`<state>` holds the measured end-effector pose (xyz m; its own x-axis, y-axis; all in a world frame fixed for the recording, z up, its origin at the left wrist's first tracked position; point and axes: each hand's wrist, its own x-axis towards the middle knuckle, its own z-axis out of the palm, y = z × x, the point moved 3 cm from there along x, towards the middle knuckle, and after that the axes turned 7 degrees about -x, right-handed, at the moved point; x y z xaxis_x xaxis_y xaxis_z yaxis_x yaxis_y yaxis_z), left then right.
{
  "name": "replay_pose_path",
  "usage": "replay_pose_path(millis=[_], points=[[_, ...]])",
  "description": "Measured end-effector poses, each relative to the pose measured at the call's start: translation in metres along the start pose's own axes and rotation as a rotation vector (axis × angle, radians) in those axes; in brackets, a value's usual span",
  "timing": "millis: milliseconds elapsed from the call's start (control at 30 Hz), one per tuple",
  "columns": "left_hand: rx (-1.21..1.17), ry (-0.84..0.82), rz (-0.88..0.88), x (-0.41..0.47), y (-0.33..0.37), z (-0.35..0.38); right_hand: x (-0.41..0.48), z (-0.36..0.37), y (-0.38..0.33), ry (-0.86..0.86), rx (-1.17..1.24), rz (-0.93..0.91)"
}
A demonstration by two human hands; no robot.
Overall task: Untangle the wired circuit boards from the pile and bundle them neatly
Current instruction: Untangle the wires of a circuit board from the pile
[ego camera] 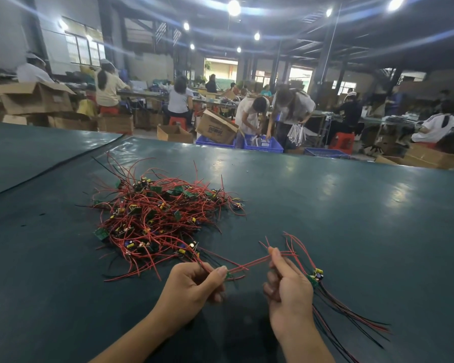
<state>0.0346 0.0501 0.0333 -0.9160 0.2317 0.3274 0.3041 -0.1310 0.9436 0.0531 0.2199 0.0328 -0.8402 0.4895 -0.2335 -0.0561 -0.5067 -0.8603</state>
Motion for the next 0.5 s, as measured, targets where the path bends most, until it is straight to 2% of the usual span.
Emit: replay_pose_path(millis=[100,233,333,433,500], points=[[0.001,-0.020,0.003,0.000,0.000,0.000,0.003,-0.003,-0.005,0.015,0.035,0.007],[-0.065,0.013,-0.013,-0.001,-0.003,-0.005,-0.006,0.003,0.008,0.031,-0.051,-0.031],[-0.051,0.041,-0.005,0.002,-0.004,-0.007,-0.018,0.017,0.027,-0.080,-0.193,-0.008],[0.014,-0.021,0.012,0.001,-0.004,-0.005,-0.031,0.034,0.041,-0.235,-0.256,-0.021],[0.041,-0.056,0.011,-0.001,-0.004,-0.004,-0.033,0.037,0.044,-0.243,-0.278,-0.039]])
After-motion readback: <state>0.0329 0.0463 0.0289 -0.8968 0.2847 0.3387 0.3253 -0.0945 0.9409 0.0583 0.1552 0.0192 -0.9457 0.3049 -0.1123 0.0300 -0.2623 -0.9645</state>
